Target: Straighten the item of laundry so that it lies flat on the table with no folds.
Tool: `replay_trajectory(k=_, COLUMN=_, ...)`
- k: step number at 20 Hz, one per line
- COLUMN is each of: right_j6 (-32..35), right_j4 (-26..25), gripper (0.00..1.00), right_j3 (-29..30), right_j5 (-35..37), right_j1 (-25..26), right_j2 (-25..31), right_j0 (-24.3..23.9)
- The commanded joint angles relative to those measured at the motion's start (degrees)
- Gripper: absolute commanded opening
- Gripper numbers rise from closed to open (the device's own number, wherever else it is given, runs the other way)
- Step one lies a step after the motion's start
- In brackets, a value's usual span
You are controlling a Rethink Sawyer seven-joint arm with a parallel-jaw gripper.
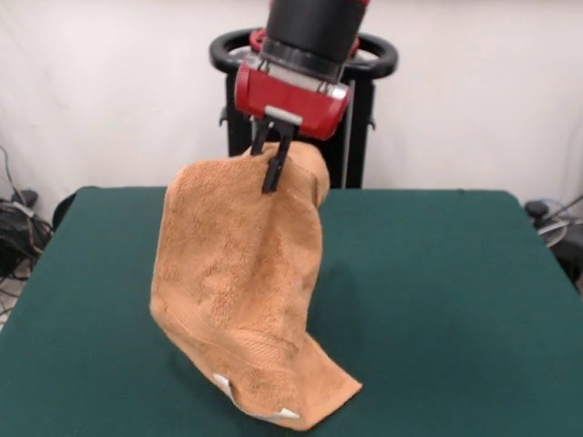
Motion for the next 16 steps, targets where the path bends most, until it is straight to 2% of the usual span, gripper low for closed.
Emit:
replay_trajectory(k=1, right_j6=6.4, right_j4=3.4, gripper=0.00, right_j3=3.7, right_j5=8.5, right_j1=-4.7, right_j2=7.2, right_j0=1.7)
replay_trajectory(k=8, right_j6=8.6, right_j4=7.5, gripper=0.00, right_j3=5.2, right_j5=6.5, right_j1=-6.1, right_j2=11.1, right_j0=1.9)
replay_trajectory(k=16, right_j6=11.3, right_j4=9.1, gripper=0.00, right_j3=4.0, right_j5=5.0, right_j1=-4.2, right_j2=10.0, right_j0=5.2)
